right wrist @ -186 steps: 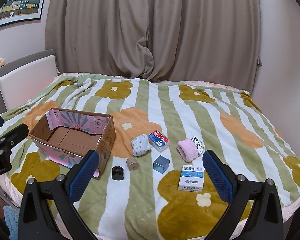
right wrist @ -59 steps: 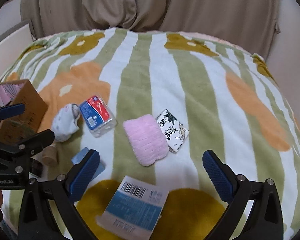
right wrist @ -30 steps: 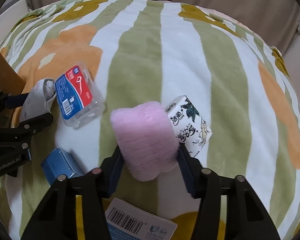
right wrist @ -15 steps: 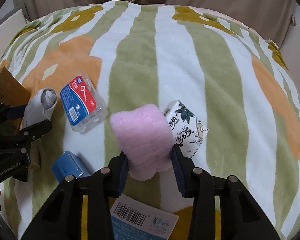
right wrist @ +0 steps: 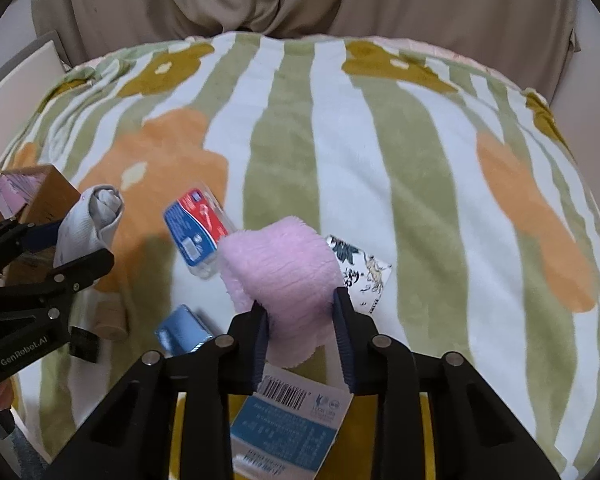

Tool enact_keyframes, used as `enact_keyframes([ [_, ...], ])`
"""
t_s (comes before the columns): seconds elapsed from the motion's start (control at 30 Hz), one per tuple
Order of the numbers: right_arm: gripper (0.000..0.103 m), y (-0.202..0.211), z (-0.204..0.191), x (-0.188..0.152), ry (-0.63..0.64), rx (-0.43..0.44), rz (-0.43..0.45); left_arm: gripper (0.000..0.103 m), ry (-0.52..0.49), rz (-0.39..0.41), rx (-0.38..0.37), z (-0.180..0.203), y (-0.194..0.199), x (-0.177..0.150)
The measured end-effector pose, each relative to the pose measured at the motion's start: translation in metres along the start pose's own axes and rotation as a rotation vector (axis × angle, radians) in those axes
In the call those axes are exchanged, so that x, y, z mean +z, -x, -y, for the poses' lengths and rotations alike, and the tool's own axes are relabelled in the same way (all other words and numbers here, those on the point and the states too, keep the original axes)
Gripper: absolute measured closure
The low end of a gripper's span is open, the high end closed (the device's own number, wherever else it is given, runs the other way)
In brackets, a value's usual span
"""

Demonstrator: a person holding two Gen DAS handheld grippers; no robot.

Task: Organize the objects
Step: 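Carry both socks over the cardboard box and open both tools to drop them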

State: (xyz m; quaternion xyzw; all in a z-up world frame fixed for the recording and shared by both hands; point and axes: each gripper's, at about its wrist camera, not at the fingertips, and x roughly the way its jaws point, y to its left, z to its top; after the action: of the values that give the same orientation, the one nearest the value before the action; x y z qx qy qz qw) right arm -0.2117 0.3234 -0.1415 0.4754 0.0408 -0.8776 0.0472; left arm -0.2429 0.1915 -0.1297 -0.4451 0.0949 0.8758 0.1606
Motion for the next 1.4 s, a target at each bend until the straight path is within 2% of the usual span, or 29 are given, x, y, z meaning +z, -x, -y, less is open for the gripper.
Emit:
enact_keyframes([
  [0.37,0.075,0.072,-0.033,0.022,0.04,0.025,0.108,0.055,0.026,0.113,0.032,-0.031,0.081,0.007],
  [0.57,0.075,0.102,-0.074,0.039,0.092,0.066,0.158,0.055,0.065,0.15,0.065,-0.073,0.121,0.001],
  [0.77,0.075,0.116,-0.125,0.055,0.143,0.118,0.184,0.055,0.117,0.168,0.119,-0.132,0.153,-0.015],
  [1.07,0.075,0.094,-0.212,0.07,0.235,0.202,0.131,0.055,0.196,0.136,0.185,-0.234,0.159,-0.051],
  [1.4,0.075,0.035,-0.304,0.07,0.326,0.28,-0.009,0.055,0.255,0.044,0.224,-0.322,0.127,-0.101],
])
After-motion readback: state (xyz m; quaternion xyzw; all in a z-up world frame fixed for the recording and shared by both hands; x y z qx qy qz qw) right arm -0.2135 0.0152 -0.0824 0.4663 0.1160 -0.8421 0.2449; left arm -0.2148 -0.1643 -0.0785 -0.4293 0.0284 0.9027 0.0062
